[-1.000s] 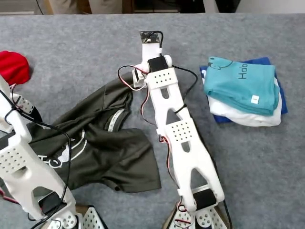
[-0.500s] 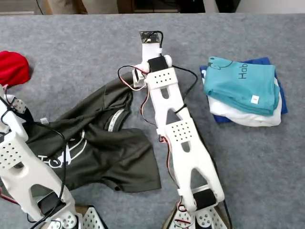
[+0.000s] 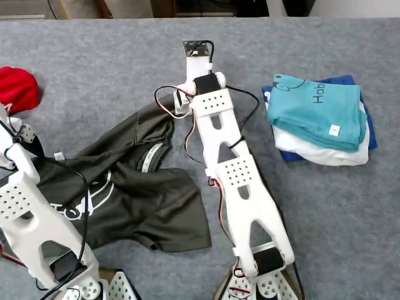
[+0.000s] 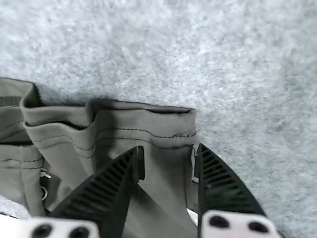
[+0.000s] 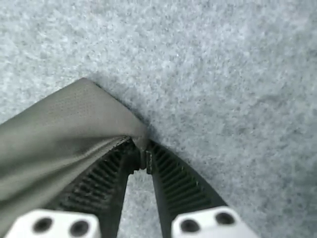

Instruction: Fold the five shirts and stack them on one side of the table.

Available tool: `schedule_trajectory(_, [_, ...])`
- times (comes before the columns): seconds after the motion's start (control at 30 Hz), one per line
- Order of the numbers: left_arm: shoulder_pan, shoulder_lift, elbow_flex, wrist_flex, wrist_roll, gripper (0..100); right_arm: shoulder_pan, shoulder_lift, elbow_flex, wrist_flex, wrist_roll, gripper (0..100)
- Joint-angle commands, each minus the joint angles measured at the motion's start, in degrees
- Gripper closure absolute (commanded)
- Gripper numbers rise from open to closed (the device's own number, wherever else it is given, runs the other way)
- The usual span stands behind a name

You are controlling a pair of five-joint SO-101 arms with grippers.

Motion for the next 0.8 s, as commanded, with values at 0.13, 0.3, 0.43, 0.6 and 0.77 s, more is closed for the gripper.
schedule_trajectory(0.13, [0.1,-0.5,-2.5,-3.5,0.8,83,0.1,-0.5,-1.5,-0.6,0.1,99.6])
schedule_trajectory(0.3, [0.2,0.1,-2.4,-5.0,1.1,83,0.1,-0.5,-1.5,-0.6,0.1,99.6])
schedule_trajectory(0.43, [0.1,3.4,-2.4,-5.2,1.6,83,0.1,-0.5,-1.5,-0.6,0.1,99.6])
schedule_trajectory(0.6, [0.1,7.0,-3.5,-5.5,2.0,83,0.1,-0.5,-1.5,-0.5,0.1,99.6])
schedule_trajectory(0.77, [-0.7,9.1,-9.8,-4.9,3.1,83,0.1,-0.5,-1.5,-0.5,0.1,99.6])
